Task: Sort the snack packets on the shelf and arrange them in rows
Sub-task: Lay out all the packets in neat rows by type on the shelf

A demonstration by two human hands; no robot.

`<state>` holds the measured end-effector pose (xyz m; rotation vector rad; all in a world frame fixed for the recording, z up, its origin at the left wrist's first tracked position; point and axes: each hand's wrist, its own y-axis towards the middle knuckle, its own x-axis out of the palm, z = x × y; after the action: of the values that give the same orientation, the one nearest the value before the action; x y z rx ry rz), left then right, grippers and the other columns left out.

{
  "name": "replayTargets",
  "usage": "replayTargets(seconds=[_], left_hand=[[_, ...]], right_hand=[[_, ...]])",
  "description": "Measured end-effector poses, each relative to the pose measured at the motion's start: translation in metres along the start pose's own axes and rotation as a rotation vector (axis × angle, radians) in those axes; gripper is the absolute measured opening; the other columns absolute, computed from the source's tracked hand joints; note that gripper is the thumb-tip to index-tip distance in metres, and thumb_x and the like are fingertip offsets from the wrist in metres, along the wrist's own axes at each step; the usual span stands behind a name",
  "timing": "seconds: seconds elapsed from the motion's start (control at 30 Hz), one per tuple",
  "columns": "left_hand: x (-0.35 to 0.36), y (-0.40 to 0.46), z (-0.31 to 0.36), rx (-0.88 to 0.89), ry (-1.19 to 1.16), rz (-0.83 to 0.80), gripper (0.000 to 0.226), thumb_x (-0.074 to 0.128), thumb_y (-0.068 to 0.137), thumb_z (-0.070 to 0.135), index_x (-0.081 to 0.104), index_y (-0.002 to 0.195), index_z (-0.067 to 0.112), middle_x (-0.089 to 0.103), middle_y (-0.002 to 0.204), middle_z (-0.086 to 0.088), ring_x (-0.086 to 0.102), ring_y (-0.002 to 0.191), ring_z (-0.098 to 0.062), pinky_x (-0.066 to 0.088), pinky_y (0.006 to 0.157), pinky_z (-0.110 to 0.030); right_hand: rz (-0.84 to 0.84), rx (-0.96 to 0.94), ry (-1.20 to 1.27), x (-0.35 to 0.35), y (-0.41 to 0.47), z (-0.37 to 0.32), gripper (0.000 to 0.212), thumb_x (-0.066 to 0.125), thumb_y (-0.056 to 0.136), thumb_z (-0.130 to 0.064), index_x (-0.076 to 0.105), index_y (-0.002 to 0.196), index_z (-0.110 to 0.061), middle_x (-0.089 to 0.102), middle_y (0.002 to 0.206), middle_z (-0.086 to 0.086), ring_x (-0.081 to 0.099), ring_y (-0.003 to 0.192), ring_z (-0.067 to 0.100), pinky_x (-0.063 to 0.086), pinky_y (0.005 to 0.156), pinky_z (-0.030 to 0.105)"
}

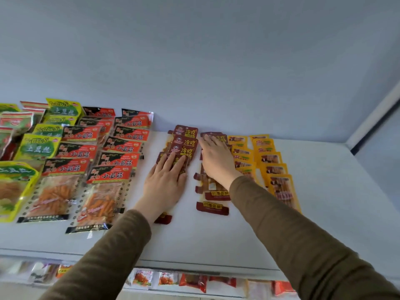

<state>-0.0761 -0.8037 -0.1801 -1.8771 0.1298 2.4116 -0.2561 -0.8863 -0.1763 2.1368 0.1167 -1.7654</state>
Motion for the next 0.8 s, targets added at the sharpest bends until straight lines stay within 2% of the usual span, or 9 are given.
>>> replayTargets(seconds=[0.23, 0.3, 0.37, 0.43, 0.47, 0.57, 0.63, 0.7, 0.8], left_hand=[[-0.008, -0.003, 0.002, -0.023, -0.030, -0.013, 0.061, 0.017, 0.107, 0.057, 0.004, 0.163, 0.039, -0.002, 0.173, 0.004, -0.009, 0.158, -0.020, -0.003, 0.128, -0.049], [-0.011, -0.004, 0.000, -0.017, -0.031, 0.043, 0.060, 0.015, 0.106, 0.058, 0.003, 0.163, 0.041, -0.004, 0.172, 0.006, -0.012, 0.158, -0.020, -0.009, 0.125, -0.049], [-0.012, -0.008, -0.002, -0.002, 0.013, 0.092, 0.062, 0.012, 0.104, 0.060, 0.002, 0.162, 0.042, -0.006, 0.172, 0.006, -0.013, 0.158, -0.021, -0.009, 0.125, -0.049], [-0.009, -0.014, -0.007, 0.015, 0.041, 0.088, 0.064, 0.012, 0.103, 0.062, -0.001, 0.162, 0.042, -0.008, 0.172, 0.005, -0.015, 0.157, -0.021, -0.007, 0.126, -0.049], [-0.007, -0.017, -0.009, 0.019, 0.044, 0.064, 0.064, 0.012, 0.103, 0.063, -0.002, 0.162, 0.042, -0.011, 0.172, 0.004, -0.017, 0.157, -0.021, -0.008, 0.126, -0.049], [0.000, -0.022, -0.015, 0.023, 0.024, 0.018, 0.065, 0.013, 0.103, 0.065, -0.003, 0.162, 0.043, -0.012, 0.171, 0.001, -0.019, 0.156, -0.021, -0.009, 0.126, -0.048], [0.002, -0.022, -0.016, 0.025, 0.019, 0.039, 0.065, 0.013, 0.102, 0.065, -0.002, 0.162, 0.043, -0.011, 0.172, 0.001, -0.018, 0.156, -0.022, -0.008, 0.126, -0.048], [0.002, -0.023, -0.018, 0.023, 0.029, 0.055, 0.066, 0.013, 0.102, 0.065, -0.003, 0.162, 0.042, -0.012, 0.172, 0.001, -0.019, 0.156, -0.021, -0.009, 0.126, -0.049], [0.001, -0.032, -0.022, 0.018, 0.050, 0.090, 0.066, 0.012, 0.103, 0.065, -0.006, 0.162, 0.041, -0.015, 0.171, 0.002, -0.021, 0.156, -0.021, -0.013, 0.124, -0.046]], right_hand=[[0.013, -0.017, -0.008, -0.012, 0.015, 0.003, 0.054, 0.042, 0.103, -0.010, 0.030, 0.155, -0.011, 0.028, 0.163, 0.010, 0.019, 0.152, 0.028, 0.017, 0.124, 0.045], [0.052, 0.083, 0.343, -0.019, 0.028, -0.015, 0.052, 0.038, 0.106, -0.012, 0.027, 0.157, -0.009, 0.028, 0.163, 0.011, 0.022, 0.152, 0.027, 0.020, 0.124, 0.042], [0.003, 0.302, 0.762, -0.027, 0.043, -0.031, 0.056, 0.038, 0.106, -0.011, 0.018, 0.159, -0.011, 0.022, 0.166, 0.010, 0.024, 0.151, 0.025, 0.027, 0.121, 0.036], [-0.041, 0.525, 1.048, -0.031, 0.055, -0.041, 0.063, 0.039, 0.104, -0.004, 0.013, 0.161, -0.014, 0.020, 0.166, 0.008, 0.037, 0.142, 0.020, 0.041, 0.101, 0.024], [-0.047, 0.589, 1.130, -0.032, 0.059, -0.045, 0.067, 0.040, 0.103, 0.000, 0.010, 0.161, -0.015, 0.021, 0.166, 0.009, 0.041, 0.138, 0.019, 0.043, 0.096, 0.023], [-0.018, 0.648, 1.191, -0.030, 0.068, -0.057, 0.074, 0.042, 0.099, 0.005, 0.007, 0.161, -0.016, 0.024, 0.163, 0.013, 0.041, 0.140, 0.026, 0.041, 0.102, 0.029], [0.024, 0.662, 1.218, -0.029, 0.070, -0.062, 0.072, 0.043, 0.099, 0.007, 0.012, 0.160, -0.017, 0.033, 0.158, 0.012, 0.056, 0.118, 0.019, 0.045, 0.088, 0.021], [0.048, 0.660, 1.239, -0.026, 0.068, -0.066, 0.064, 0.044, 0.098, 0.006, 0.026, 0.155, -0.017, 0.046, 0.143, 0.011, 0.052, 0.083, 0.004, 0.043, 0.062, 0.018], [0.035, 0.668, 1.307, -0.023, 0.064, -0.071, 0.046, 0.049, 0.098, 0.002, 0.050, 0.139, -0.018, 0.060, 0.118, 0.006, 0.053, 0.076, 0.006, 0.046, 0.058, 0.023]])
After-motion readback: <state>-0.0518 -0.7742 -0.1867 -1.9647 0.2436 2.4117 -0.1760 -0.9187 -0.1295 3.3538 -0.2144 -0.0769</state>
